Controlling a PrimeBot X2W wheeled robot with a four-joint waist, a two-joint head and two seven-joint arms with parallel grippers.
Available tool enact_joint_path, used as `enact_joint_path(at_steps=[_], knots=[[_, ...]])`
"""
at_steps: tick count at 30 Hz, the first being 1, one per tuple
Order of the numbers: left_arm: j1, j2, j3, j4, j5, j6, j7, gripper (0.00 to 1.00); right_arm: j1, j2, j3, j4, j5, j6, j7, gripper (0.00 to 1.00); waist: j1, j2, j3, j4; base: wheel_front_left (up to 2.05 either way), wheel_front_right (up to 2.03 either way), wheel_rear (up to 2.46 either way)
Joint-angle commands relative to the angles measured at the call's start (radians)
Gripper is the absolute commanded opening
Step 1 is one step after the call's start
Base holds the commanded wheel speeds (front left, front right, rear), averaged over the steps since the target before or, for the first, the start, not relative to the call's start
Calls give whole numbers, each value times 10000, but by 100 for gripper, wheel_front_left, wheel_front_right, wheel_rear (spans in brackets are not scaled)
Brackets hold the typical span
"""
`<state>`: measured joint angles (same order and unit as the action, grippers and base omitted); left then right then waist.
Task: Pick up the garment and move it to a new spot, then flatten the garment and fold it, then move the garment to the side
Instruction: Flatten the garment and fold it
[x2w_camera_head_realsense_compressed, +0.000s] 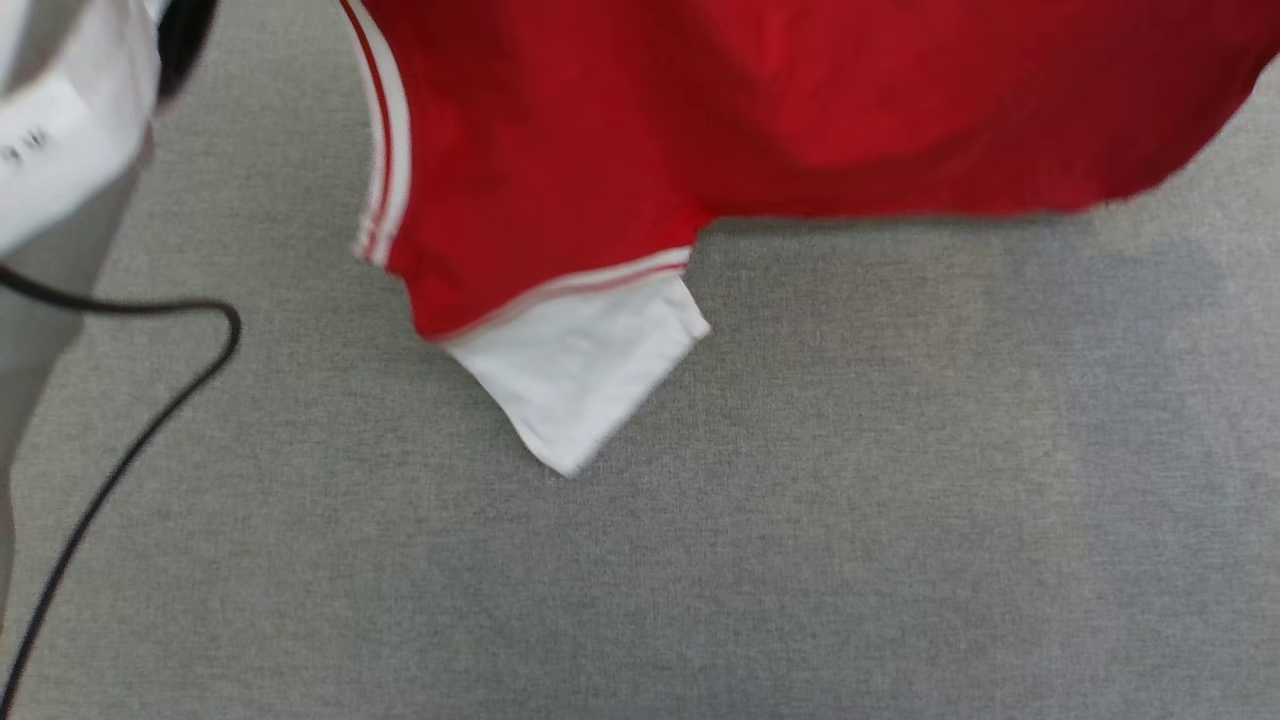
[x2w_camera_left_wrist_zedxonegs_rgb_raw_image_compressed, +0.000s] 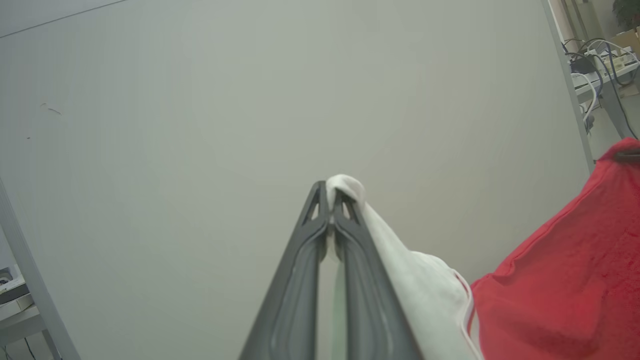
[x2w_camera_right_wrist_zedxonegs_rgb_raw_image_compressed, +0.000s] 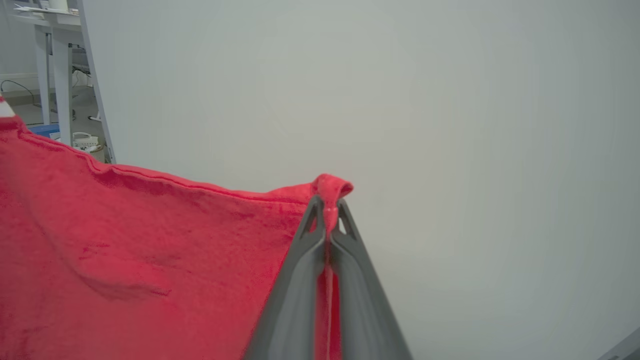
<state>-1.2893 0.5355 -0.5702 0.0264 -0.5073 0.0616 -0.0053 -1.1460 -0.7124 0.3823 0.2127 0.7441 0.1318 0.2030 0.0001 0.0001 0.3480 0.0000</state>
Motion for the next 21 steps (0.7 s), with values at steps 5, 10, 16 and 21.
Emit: enact_joint_path(at_steps=[5,10,16,21], knots=[[-2859,-460,150,1460,375,-698,139,0,-2455,550,-221,884,-946,-11,92,0,-1,-1,1767,-233,0,0,0],[-5052,-803,334,2821,536,-1114,-50,0,-4548,758,76,1815,-1605,-11,-51,0,-1,-1,2373,-256,0,0,0],[-6664,-1019,202,4355,699,-1535,-463,0,-6319,1094,433,3191,-1798,-11,-677,0,-1,-1,2831,-256,0,0,0],[-6402,-1021,-21,5210,639,-1679,-939,0,-6251,1375,1062,3978,-1540,-11,-1212,0,-1,-1,3019,-268,0,0,0]])
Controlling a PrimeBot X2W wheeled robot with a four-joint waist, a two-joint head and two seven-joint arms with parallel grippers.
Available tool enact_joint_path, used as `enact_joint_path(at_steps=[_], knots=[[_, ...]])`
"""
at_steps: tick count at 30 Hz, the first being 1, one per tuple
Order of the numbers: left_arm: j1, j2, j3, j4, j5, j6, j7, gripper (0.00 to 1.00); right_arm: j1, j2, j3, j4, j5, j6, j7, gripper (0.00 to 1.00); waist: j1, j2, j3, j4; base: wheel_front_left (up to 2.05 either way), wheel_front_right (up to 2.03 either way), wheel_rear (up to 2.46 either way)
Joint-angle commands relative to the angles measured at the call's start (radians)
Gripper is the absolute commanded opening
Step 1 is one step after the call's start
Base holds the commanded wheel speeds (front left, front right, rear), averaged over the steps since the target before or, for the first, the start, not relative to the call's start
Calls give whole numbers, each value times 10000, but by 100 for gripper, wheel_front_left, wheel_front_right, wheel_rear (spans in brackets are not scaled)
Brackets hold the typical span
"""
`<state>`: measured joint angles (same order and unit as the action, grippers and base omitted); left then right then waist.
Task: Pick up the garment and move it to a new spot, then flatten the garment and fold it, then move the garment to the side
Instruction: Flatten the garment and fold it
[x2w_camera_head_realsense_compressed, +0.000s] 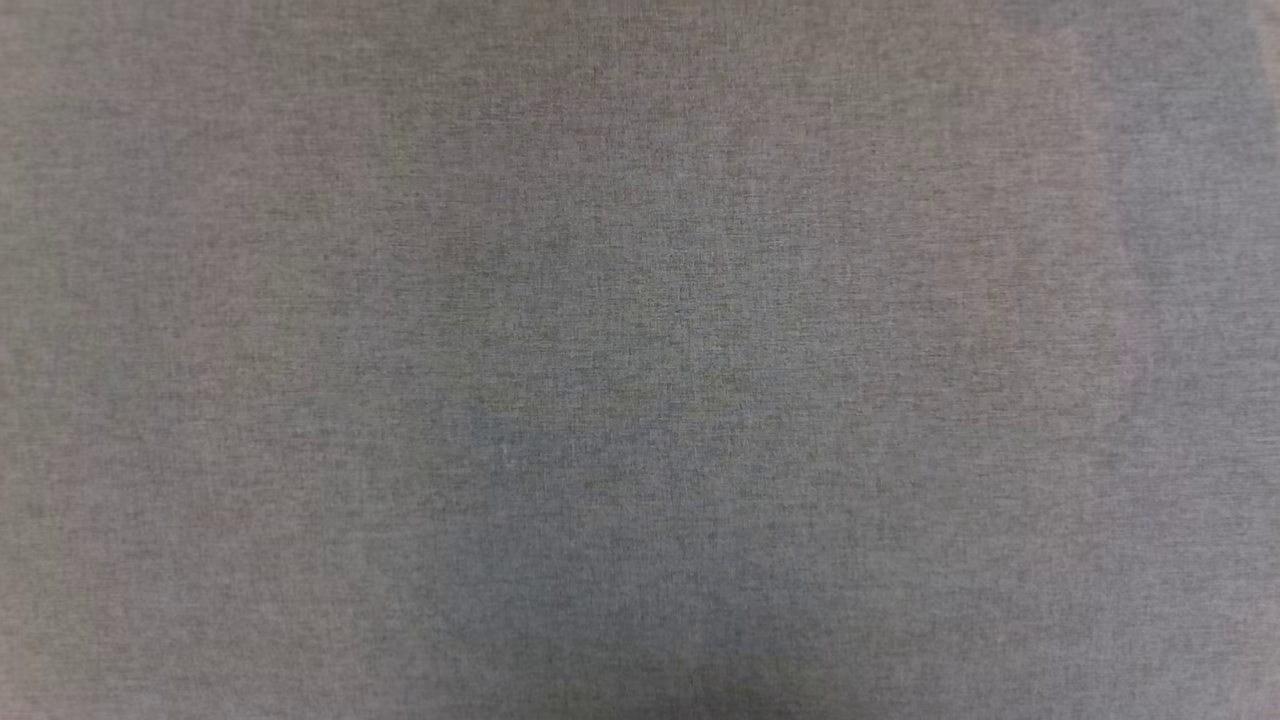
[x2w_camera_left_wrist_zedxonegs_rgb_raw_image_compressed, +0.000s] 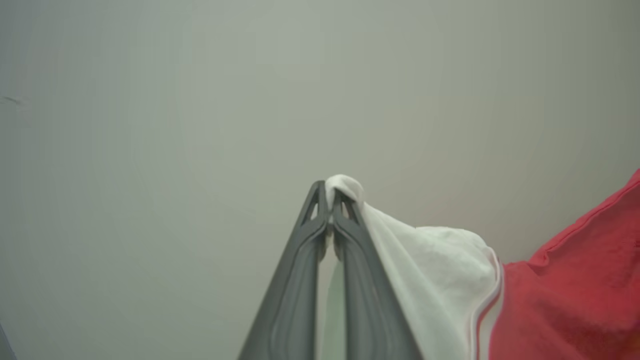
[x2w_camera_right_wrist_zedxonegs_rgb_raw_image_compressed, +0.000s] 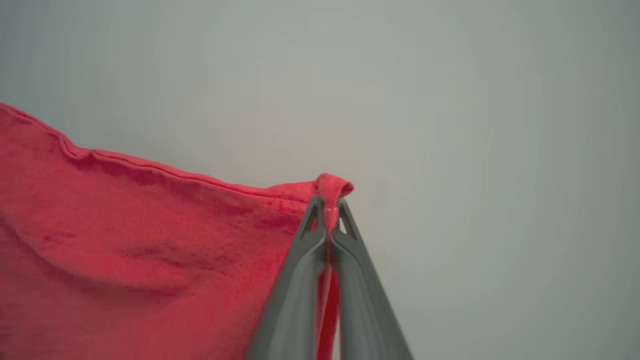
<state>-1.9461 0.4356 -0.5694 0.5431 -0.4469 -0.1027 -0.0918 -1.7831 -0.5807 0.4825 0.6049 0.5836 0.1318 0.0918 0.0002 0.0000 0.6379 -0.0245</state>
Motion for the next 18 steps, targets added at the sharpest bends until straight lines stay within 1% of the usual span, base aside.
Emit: enact_joint_path(at_steps=[1,6,10,14,18], knots=[[374,-5,-66,191,4,-48,-213,0,274,104,221,182,165,-11,-247,0,-2,0,133,-28,0,0,0],[1710,156,-163,622,-171,-20,-841,0,1349,281,947,589,704,-11,-903,0,-2,0,-58,-7,0,0,0],[3194,432,-382,509,-197,22,-1184,0,2466,316,1798,645,1061,-11,-1391,0,-2,0,-535,-2,0,0,0],[5257,610,-534,-42,-437,282,-1402,0,3774,60,2740,503,1489,-11,-1797,0,-2,0,-1283,103,0,0,0],[7596,1024,-637,-999,-689,816,-1481,0,5179,-295,3472,138,2077,-11,-2149,0,-2,0,-2088,111,0,0,0]])
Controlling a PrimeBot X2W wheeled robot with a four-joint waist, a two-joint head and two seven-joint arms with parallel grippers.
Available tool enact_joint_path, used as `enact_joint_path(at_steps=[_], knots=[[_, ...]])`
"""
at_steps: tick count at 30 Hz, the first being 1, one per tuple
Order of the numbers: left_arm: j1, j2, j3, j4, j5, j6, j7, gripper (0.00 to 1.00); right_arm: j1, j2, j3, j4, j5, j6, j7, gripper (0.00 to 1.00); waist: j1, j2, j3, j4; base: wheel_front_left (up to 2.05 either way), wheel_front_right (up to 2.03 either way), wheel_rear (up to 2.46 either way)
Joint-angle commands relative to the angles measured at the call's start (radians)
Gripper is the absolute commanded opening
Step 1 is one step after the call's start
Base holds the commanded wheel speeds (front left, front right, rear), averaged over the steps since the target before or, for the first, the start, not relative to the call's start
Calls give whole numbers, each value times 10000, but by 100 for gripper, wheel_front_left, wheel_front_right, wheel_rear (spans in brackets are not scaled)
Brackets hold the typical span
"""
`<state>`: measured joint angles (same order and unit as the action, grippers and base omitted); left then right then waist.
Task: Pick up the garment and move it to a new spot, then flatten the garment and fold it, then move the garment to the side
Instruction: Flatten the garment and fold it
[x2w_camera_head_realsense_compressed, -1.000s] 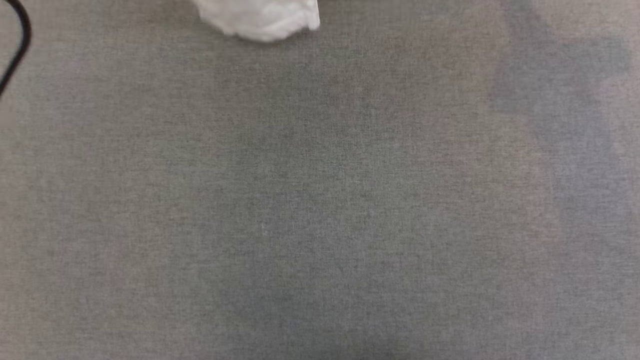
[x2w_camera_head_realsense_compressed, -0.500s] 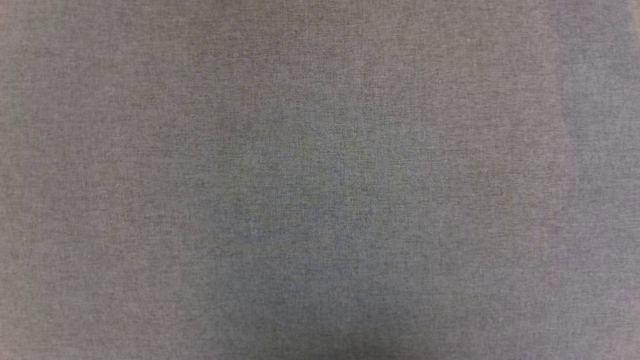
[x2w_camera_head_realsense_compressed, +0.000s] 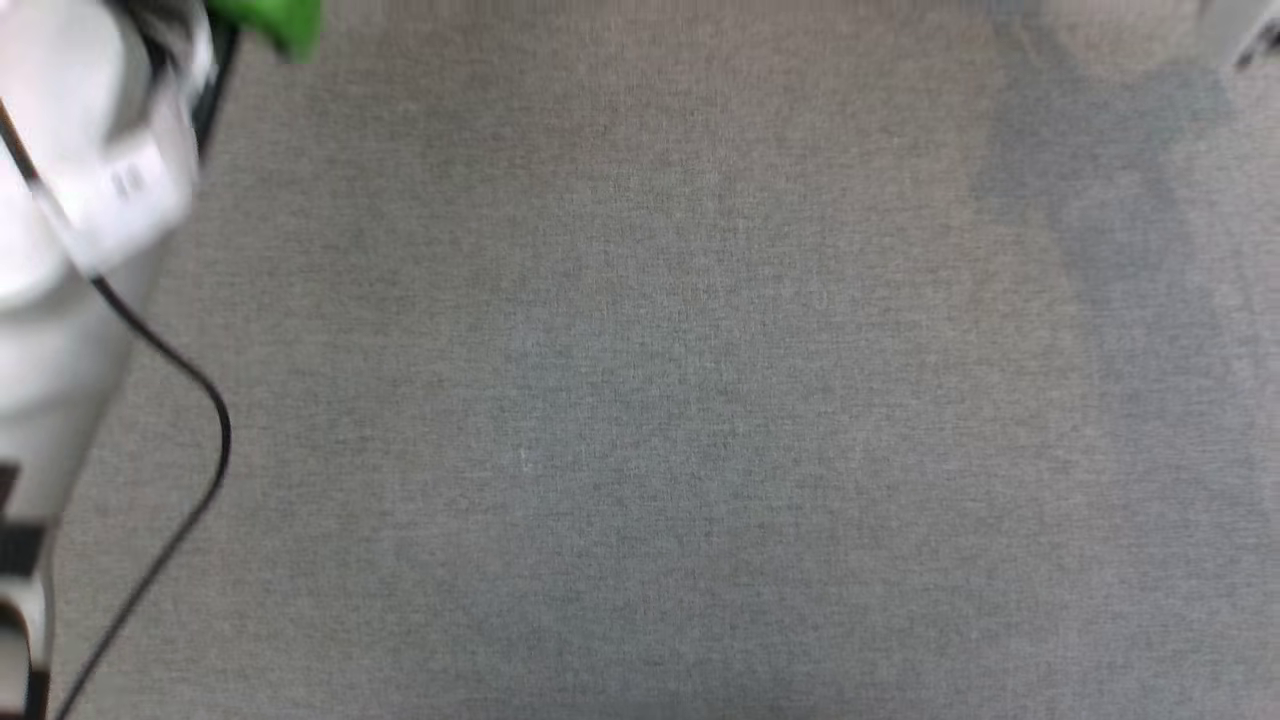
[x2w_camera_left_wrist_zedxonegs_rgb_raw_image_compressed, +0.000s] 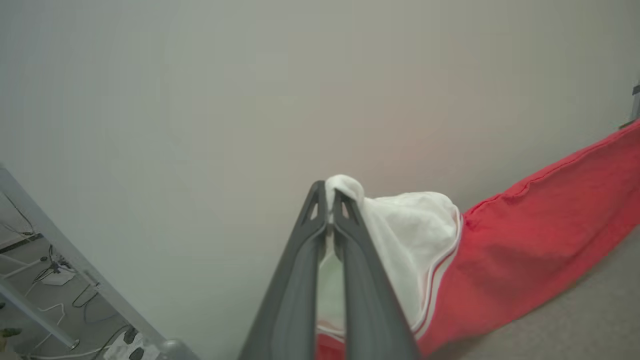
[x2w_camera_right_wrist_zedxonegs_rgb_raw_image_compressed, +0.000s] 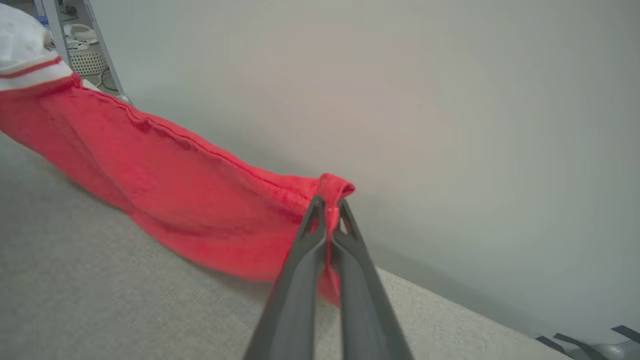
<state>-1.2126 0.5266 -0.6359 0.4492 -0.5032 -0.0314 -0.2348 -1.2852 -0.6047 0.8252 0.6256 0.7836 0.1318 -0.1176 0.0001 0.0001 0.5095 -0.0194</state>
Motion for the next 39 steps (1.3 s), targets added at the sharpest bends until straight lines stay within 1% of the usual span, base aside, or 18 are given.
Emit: enact_joint_path(at_steps=[1,6,7,12,13,20,26,30,33,39], knots=[[941,275,24,-362,-199,321,-51,0,620,-169,314,-207,201,-11,-55,0,-1,-1,-1020,47,0,0,0],[3955,803,-173,-1786,-694,1124,109,0,2403,-673,1064,-755,776,-11,-270,0,-1,-1,-1978,45,0,0,0],[4604,893,-223,-2144,-791,1340,128,0,2823,-800,1204,-868,914,-11,-270,0,-1,-1,-2176,76,0,0,0],[7365,1171,-618,-3419,-1283,2237,421,0,4808,-1321,1490,-1299,1462,-11,-413,0,-1,-1,-3000,187,0,0,0],[8707,1354,-749,-3871,-1543,2761,501,0,5870,-1539,1568,-1439,1626,-11,-451,0,-1,-1,-3417,206,0,0,0],[11366,1525,-892,-5021,-2373,3804,573,0,8239,-1778,1355,-1760,1866,-11,-492,0,-1,-1,-4211,278,0,0,0],[12873,1621,-1103,-5677,-2926,4221,698,0,9923,-2080,788,-2299,1976,-11,-337,0,-1,-1,-4596,291,0,0,0],[13304,1677,-1256,-5844,-3089,4261,815,0,10829,-2265,279,-2758,1995,-11,-100,0,-1,-1,-4652,340,0,0,0],[13222,1676,-1230,-5866,-3067,4240,780,0,11239,-2281,-208,-3073,1952,-11,101,0,-1,-1,-4574,360,0,0,0],[12082,1675,-1139,-5762,-2611,3917,778,0,11310,-1966,-1305,-3543,1449,-11,528,0,-1,-1,-4226,342,0,0,0]])
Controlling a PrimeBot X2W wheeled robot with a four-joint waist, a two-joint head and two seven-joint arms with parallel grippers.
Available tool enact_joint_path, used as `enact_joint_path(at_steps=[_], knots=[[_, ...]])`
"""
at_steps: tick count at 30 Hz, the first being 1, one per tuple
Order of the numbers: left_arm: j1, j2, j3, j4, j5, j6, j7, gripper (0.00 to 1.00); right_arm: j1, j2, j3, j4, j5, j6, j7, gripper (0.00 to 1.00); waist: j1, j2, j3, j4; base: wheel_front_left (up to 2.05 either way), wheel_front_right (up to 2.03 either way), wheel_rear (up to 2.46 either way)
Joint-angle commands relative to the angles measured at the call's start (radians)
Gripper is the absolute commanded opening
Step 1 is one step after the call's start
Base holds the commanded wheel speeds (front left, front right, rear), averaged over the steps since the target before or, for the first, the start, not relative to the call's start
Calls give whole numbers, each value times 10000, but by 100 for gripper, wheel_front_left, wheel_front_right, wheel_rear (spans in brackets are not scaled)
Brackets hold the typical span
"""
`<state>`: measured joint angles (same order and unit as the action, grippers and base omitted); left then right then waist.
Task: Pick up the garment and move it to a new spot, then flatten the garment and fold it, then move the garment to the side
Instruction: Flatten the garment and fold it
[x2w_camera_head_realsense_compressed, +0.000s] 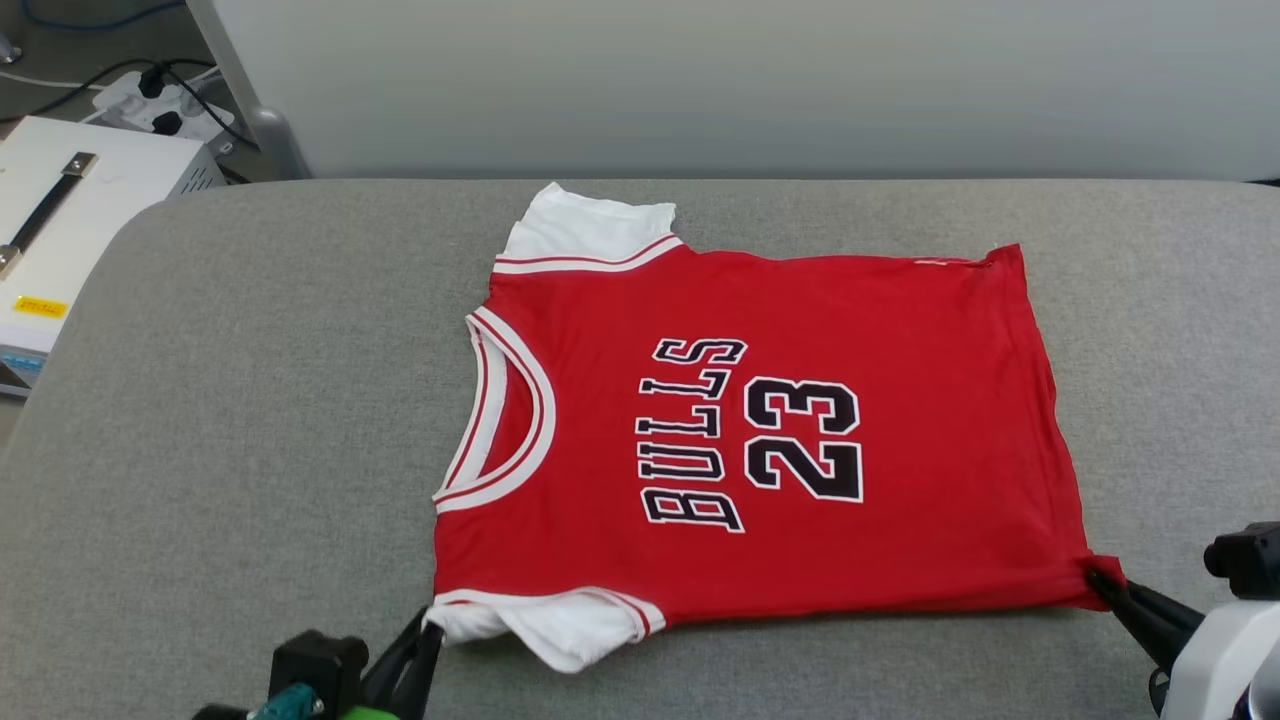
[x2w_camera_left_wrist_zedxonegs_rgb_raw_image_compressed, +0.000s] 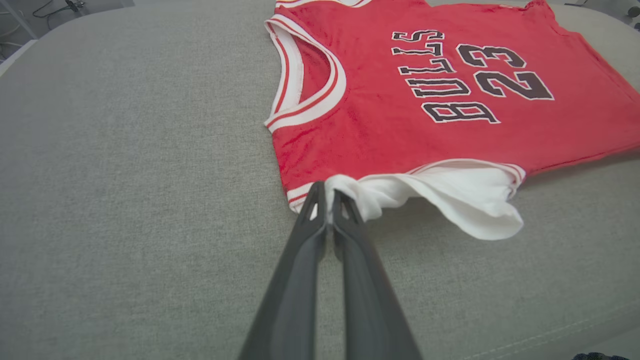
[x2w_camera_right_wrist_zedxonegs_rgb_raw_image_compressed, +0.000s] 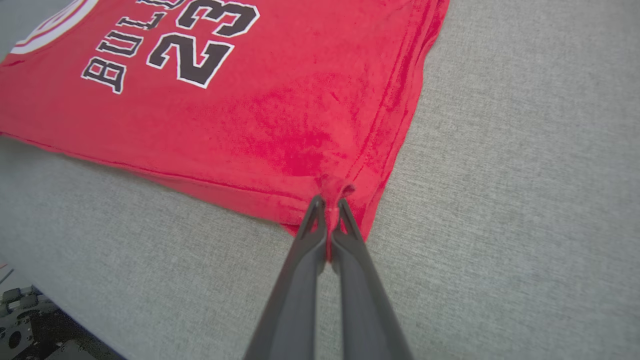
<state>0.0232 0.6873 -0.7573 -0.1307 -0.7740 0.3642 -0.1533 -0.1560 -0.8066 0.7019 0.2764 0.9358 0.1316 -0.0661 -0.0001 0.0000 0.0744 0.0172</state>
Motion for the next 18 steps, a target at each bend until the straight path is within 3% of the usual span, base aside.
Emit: enact_joint_path(at_steps=[1,9,18], knots=[[-551,104,84,102,202,-148,-3,0,-39,113,-295,-144,-178,-9,100,0,1,0,236,-47,0,0,0],[-2950,170,117,686,1005,-983,463,0,-817,482,-1566,-869,-754,-9,920,0,1,0,1320,-283,0,0,0],[-5457,-457,110,2425,1444,-2021,576,0,-2062,727,-2337,-969,-1205,-9,1697,0,1,0,2734,-350,0,0,0]])
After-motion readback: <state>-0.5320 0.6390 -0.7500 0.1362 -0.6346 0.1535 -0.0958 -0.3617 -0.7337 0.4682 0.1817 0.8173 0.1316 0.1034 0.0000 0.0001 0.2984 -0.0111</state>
